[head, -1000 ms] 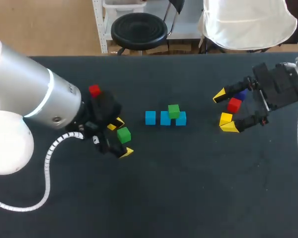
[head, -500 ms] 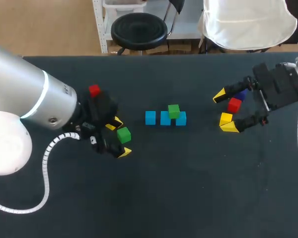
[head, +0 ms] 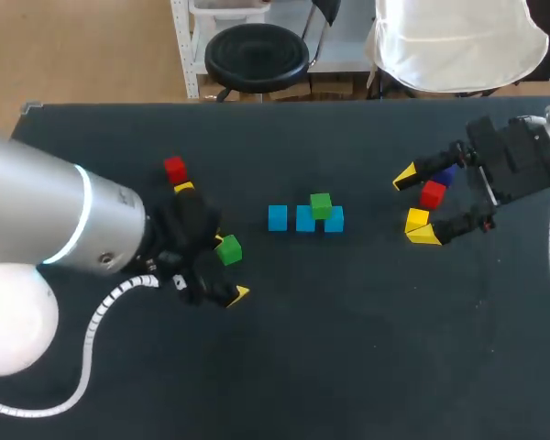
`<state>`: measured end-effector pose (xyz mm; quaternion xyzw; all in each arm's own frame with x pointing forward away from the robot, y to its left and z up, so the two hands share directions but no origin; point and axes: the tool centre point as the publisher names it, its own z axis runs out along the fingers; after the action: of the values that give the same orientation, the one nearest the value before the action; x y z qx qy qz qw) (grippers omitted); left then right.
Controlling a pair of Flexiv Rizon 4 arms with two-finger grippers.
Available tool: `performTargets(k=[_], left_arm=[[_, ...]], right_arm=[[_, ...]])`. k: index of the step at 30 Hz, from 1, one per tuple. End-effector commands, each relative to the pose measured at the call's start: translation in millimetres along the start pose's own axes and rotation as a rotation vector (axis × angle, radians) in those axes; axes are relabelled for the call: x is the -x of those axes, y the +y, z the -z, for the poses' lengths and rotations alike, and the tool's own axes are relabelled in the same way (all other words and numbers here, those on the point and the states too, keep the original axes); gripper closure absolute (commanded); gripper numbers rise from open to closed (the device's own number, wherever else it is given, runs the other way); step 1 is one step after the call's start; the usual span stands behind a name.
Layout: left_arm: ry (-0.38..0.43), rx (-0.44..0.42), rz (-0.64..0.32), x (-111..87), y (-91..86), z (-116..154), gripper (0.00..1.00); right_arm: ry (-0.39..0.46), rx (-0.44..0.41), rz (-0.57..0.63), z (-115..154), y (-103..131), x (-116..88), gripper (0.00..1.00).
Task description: Place the blue cubes, place green cubes on the blue cubes, place the yellow cubes on the green cubes, then place the red cubes on the yellow cubes, and place purple cube on the red cubes.
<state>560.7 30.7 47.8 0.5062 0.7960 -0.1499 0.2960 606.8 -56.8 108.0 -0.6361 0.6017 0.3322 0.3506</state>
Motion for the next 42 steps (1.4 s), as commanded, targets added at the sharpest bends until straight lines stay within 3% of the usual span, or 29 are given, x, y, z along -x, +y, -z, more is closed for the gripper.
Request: performTargets(k=[1,9,28,42], left_arm=[[-0.006,0.008,0.016,-4.7,-2.8,4.5,0.00],[-0.006,-0.060,0.038,-11.0,-6.9,-8.1,0.00],[0.021,-0.060,0.049,-6.3,35.9,-35.1,0.00],[0.047,-0.118,0.038,-12.3,49.5,-50.4,0.00]], right_arm=[[-0.001,-0.002,0.001,0.0,0.4,-0.2,0.00],[-0.001,-0.002,0.001,0.0,0.4,-0.2,0.00],[-0.001,-0.002,0.001,0.0,0.4,-0.2,0.00],[-0.001,-0.002,0.001,0.0,0.4,-0.2,0.00]])
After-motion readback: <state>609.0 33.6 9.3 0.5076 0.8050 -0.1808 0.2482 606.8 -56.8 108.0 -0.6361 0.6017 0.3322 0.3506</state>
